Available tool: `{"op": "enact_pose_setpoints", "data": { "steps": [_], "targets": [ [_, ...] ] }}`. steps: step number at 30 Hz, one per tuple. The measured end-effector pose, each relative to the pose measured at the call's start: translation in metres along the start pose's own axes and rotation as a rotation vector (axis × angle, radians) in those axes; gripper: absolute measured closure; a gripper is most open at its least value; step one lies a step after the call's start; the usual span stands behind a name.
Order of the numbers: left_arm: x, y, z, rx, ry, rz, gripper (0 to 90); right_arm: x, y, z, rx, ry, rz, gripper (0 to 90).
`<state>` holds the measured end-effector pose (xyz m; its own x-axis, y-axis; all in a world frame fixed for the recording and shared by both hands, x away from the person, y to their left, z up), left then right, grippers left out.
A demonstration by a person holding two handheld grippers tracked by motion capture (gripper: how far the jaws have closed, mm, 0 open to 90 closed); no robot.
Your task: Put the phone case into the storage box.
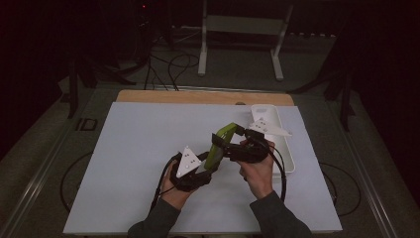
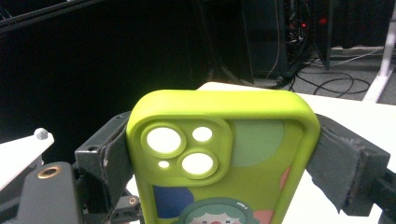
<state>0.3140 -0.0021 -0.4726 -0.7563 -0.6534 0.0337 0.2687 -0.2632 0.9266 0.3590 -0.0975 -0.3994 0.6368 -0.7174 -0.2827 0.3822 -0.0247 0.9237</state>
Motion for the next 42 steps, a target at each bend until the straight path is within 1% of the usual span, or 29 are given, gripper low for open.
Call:
{"op": "enact_pose_setpoints", "data": {
  "steps": [9,11,14,17,19,21,23,25,28,33,38,42],
  "targets": [
    [-0.004,-0.002,0.002,-0.029,-0.01,-0.008,37.8,0.001,0.001,0.001,0.0,-0.01,0.004,15.9],
    [-0.004,-0.002,0.004,-0.036,-0.008,-0.015,35.8,0.002,0.001,0.001,0.001,-0.011,0.005,15.8],
    [-0.006,-0.003,0.004,-0.059,-0.017,-0.02,32.0,0.003,0.002,0.001,0.001,-0.018,0.015,15.9],
    [-0.008,-0.004,0.006,-0.065,-0.027,-0.018,28.6,0.003,0.002,0.002,-0.002,-0.025,0.018,15.9],
    [-0.009,-0.004,0.007,-0.072,-0.023,-0.022,26.2,0.003,0.003,0.002,-0.001,-0.027,0.023,15.9],
    [-0.012,-0.005,0.008,-0.079,-0.008,-0.026,23.8,0.003,0.004,0.002,0.0,-0.03,0.027,15.9],
    [-0.013,-0.006,0.009,-0.085,-0.005,-0.026,22.8,0.004,0.004,0.002,0.0,-0.031,0.029,15.9],
    [-0.015,-0.006,0.011,-0.087,0.001,-0.029,20.0,0.004,0.006,0.003,0.002,-0.034,0.032,15.9],
    [-0.018,-0.006,0.014,-0.096,0.0,-0.022,16.1,0.003,0.008,0.003,0.0,-0.042,0.043,15.9],
    [-0.023,-0.008,0.017,-0.116,0.007,-0.026,12.3,0.002,0.014,0.004,0.005,-0.05,0.061,15.9],
    [-0.028,-0.009,0.023,-0.117,0.015,-0.028,9.1,0.003,0.016,0.003,0.004,-0.061,0.07,15.9],
    [-0.033,-0.01,0.027,-0.112,0.032,-0.026,7.9,0.006,0.017,0.003,0.001,-0.07,0.067,15.9]
  ]
}}
Point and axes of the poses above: each handheld gripper's, and its own axes: z roughly backward along the jaws, y roughly out of its top, x roughly to its right, the point moved 8 cm from there along -z, roughly forward along the jaws, and after that the axes turned 1 degree about -y, right-handed, at the moved point
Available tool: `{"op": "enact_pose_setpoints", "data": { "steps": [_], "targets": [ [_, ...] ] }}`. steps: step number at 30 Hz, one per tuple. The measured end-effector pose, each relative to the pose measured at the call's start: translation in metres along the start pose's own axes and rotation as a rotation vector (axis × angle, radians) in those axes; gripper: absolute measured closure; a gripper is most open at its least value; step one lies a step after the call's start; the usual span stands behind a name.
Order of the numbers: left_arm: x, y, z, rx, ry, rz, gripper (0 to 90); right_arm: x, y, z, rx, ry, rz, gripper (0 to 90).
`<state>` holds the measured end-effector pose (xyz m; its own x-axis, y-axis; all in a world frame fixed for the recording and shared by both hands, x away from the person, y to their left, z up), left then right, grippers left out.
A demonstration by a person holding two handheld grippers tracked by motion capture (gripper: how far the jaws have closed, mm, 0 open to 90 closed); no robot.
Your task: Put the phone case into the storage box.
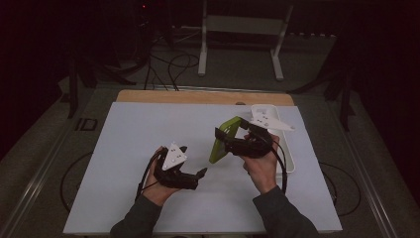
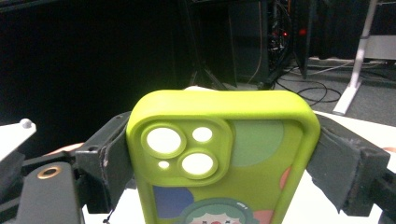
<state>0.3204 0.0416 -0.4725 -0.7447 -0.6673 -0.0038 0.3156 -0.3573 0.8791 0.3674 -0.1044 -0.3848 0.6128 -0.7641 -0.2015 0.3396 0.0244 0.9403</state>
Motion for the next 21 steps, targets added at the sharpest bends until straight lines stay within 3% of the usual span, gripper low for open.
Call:
{"op": "enact_pose_setpoints", "data": {
  "steps": [13,21],
  "targets": [
    [-0.015,-0.006,0.011,0.0,0.041,0.015,4.4,0.006,0.01,-0.001,0.0,-0.028,0.018,15.9],
    [-0.02,-0.011,0.014,-0.02,0.07,0.004,4.2,0.013,0.011,-0.002,-0.004,-0.048,0.017,15.9]
  ]
}}
Point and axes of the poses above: each handheld gripper's, and its own axes: z roughly backward along the jaws, y roughly out of its top, x roughly to its right, the point moved 8 cm from there along -z, roughly forward along the jaws, and after that the axes turned 1 degree about -y, right-handed, at the moved point
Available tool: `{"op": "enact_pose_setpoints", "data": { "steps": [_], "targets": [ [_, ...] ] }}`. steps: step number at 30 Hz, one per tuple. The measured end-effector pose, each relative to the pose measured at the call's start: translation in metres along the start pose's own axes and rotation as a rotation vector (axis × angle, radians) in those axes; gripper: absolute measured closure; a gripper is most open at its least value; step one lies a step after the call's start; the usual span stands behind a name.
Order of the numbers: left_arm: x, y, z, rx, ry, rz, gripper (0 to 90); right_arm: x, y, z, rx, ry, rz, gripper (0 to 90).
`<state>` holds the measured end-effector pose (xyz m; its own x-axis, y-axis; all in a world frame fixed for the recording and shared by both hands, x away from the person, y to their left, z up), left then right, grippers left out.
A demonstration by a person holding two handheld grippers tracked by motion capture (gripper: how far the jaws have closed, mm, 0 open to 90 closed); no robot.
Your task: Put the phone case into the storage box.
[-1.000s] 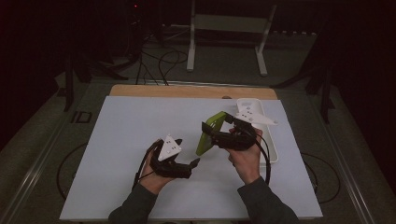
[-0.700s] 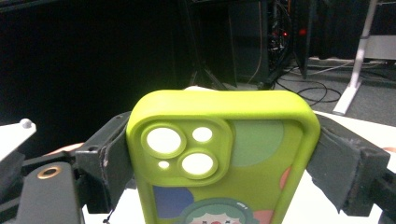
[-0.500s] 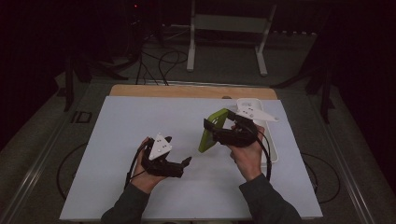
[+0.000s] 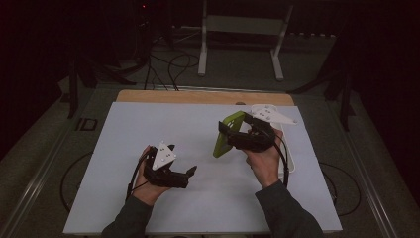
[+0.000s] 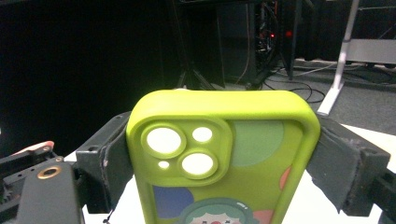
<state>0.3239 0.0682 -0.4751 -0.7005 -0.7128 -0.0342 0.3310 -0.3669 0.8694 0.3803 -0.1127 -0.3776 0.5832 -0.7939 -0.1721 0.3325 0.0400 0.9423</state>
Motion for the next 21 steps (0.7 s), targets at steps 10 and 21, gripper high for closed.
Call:
{"op": "enact_pose_setpoints", "data": {
  "steps": [10,21],
  "targets": [
    [-0.005,-0.004,0.003,-0.003,0.015,0.004,4.3,0.005,0.008,0.001,0.001,-0.021,0.013,15.9],
    [-0.011,-0.009,0.009,0.001,0.024,0.014,4.4,0.015,0.01,-0.001,-0.006,-0.053,0.019,15.9]
  ]
}}
Point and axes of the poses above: each handheld gripper's, and its own axes: z roughly backward along the jaws, y roughly out of its top, x roughly to its right, the point moved 8 cm from there along -z, roughly forward along the jaws, and after that the axes turned 1 degree about -y, right-handed, at the moved point
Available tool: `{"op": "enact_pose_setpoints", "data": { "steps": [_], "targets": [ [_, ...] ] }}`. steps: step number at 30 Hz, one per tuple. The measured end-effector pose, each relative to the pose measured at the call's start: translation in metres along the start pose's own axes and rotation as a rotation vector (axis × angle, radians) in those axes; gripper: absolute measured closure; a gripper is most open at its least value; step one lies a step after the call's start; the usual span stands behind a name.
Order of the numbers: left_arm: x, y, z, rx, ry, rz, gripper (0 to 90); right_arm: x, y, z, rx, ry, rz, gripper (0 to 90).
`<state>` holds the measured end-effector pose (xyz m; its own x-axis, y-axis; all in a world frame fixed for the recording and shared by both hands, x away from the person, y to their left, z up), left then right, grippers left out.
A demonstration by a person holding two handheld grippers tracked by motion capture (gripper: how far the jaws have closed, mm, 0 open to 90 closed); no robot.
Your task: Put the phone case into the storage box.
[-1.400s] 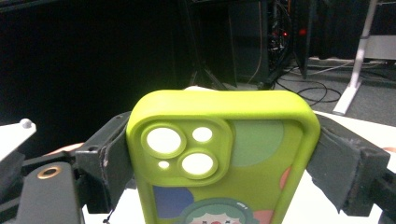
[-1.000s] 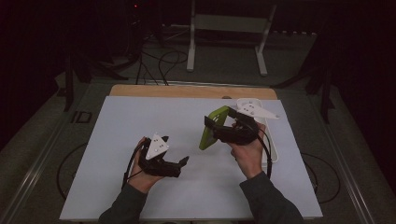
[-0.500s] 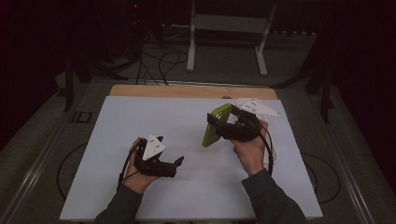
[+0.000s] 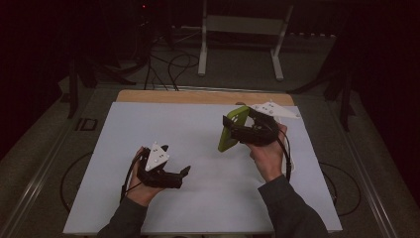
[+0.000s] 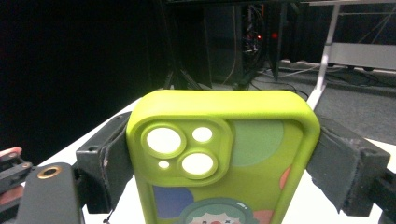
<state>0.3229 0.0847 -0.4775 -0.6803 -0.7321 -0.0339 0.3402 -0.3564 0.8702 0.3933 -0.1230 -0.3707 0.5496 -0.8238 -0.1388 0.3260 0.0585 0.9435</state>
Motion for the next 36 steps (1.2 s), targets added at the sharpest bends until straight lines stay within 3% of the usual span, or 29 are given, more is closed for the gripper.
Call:
{"op": "enact_pose_setpoints", "data": {
  "steps": [16,36],
  "targets": [
    [-0.007,-0.007,0.007,0.0,0.005,0.009,4.3,0.019,0.014,-0.001,0.003,-0.056,0.006,15.9],
    [-0.024,-0.019,0.019,-0.005,0.049,0.028,2.3,0.04,0.019,-0.005,0.004,-0.108,-0.005,16.0]
  ]
}}
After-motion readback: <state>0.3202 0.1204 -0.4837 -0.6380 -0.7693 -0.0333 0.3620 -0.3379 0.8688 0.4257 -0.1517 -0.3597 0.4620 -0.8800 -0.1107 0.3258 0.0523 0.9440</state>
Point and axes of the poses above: each handheld gripper's, and its own axes: z roughly backward along the jaws, y roughly out of its top, x roughly to its right, the point moved 8 cm from there along -z, roughly forward along the jaws, and after that the axes turned 1 degree about -y, right-handed, at the moved point
